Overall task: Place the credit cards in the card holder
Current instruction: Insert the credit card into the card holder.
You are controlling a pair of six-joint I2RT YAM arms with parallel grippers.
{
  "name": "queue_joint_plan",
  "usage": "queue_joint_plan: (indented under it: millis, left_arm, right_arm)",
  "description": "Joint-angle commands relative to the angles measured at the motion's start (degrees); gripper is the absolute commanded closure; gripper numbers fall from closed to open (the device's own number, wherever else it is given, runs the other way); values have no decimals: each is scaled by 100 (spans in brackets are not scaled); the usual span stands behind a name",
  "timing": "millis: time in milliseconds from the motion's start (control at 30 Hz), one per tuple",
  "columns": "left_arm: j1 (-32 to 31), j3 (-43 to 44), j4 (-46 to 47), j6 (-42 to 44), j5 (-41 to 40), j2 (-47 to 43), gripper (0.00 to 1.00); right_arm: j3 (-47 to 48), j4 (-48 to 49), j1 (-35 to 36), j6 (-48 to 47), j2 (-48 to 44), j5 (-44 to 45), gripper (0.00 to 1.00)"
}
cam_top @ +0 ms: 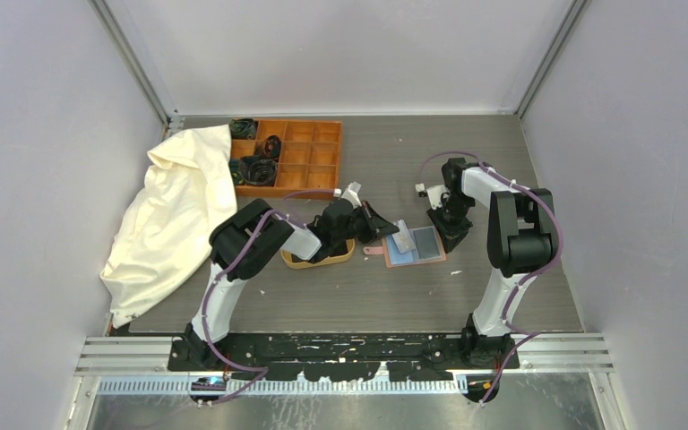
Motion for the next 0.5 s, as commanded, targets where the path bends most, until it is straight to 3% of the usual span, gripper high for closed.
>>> queue_joint_plan:
  millis: [0,467]
  left_arm:
    - [9,-64,398,25,89,-425,100]
    - [14,60,296,61,47,-323,100]
  right_arm:
    - [102,-43,75,-45,75,-145,84]
    - [99,-56,76,-48,83,-145,84]
